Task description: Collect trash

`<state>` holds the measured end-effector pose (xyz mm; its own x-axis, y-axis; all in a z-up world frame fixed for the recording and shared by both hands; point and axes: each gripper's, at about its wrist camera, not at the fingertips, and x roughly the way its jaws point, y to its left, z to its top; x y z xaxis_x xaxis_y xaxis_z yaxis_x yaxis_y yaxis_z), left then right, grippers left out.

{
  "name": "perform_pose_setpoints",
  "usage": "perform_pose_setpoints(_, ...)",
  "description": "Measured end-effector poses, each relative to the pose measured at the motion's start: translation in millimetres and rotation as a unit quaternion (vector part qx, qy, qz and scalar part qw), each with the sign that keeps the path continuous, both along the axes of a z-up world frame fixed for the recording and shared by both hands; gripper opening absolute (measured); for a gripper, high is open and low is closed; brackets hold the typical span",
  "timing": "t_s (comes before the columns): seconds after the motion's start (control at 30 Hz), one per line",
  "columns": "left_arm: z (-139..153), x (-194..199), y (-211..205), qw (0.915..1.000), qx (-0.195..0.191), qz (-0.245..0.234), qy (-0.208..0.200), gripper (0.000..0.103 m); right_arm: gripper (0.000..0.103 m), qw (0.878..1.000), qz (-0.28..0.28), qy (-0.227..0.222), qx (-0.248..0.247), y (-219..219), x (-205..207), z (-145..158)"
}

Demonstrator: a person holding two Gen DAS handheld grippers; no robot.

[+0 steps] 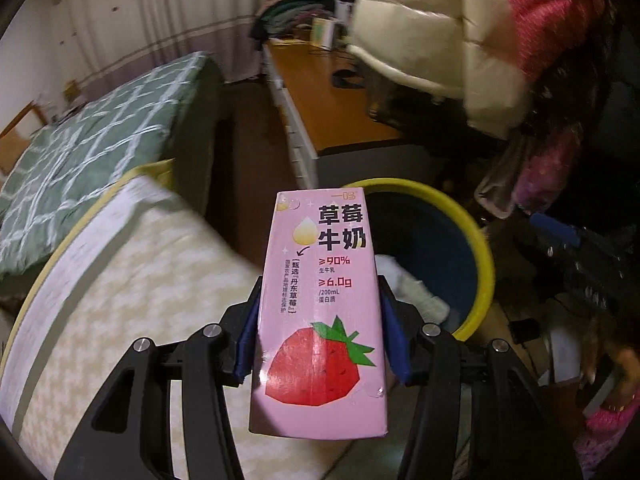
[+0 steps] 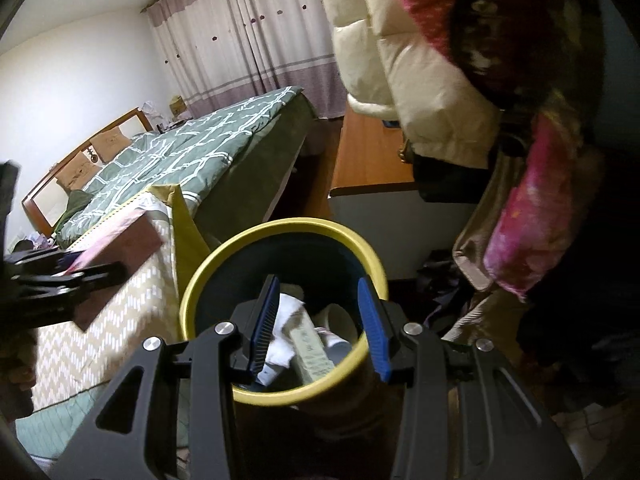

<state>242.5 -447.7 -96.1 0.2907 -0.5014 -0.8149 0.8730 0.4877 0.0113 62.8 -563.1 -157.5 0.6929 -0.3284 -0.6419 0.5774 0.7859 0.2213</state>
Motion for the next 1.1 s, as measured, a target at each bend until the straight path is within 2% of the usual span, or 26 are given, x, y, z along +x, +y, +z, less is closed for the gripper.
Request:
perform_pose_setpoints(0.17, -13, -18, -56, 0.9996, 0.02, -0.016, 0.008, 0.052, 0.039, 1.0, -0.009, -0.003, -0.003, -13, -20, 3)
perform_pose_setpoints(0.4, -42, -12, -95, 0.9982, 0.055, -0.001, 0.024, 0.052, 0.042, 1.0, -0.02, -0.007, 0.0, -26, -39, 0)
perform_pose_setpoints(0.43, -46, -12, -98, 0.9979, 0.06, 0.003, 0.025, 0.055, 0.043, 1.0, -0.021, -0.007, 0.001, -27, -41, 0)
perform_pose_setpoints(0.47, -49, -12, -100, 0.9977, 0.063, 0.009, 0.022, 0.063, 0.044, 1.0, -0.022, -0.008, 0.002, -28, -42, -1)
perform_pose_setpoints(0.5, -49, -12, -97, 0.9978, 0.063, 0.015, 0.017, 0.081, 0.044, 1.0, -0.022, -0.008, 0.003, -29, -43, -1)
perform_pose_setpoints(0.53, -46, -13, -95, 0.9981, 0.057, 0.023, 0.003, 0.086, 0.044, 1.0, -0.022, -0.009, 0.003, -29, -44, -1)
perform_pose_setpoints(0.6, -41, -16, -87, 0.9978, 0.054, 0.037, -0.013, 0.086, 0.045, 1.0, -0.02, -0.009, 0.003, -25, -44, 0)
perform_pose_setpoints(0.7, -22, -23, -59, 0.9974, 0.025, 0.064, -0.023, 0.091, 0.047, 1.0, -0.008, -0.011, -0.001, -17, -45, 6)
perform_pose_setpoints(0.77, -1, -34, -29, 0.9959, -0.006, 0.079, -0.044, 0.095, 0.05, 1.0, 0.001, -0.017, -0.007, -8, -46, 12)
perform_pose_setpoints(0.9, 33, -62, 41, 0.9877, -0.047, 0.118, -0.091, 0.098, 0.054, 0.999, 0.029, -0.024, -0.019, 14, -46, 25)
perform_pose_setpoints(1.0, 54, -80, 102, 0.976, -0.072, 0.17, -0.115, 0.098, 0.061, 0.998, 0.05, -0.034, -0.028, 34, -46, 36)
perform_pose_setpoints(1.1, 71, -100, 162, 0.9609, -0.088, 0.223, -0.138, 0.098, 0.064, 0.995, 0.073, -0.048, -0.04, 54, -47, 49)
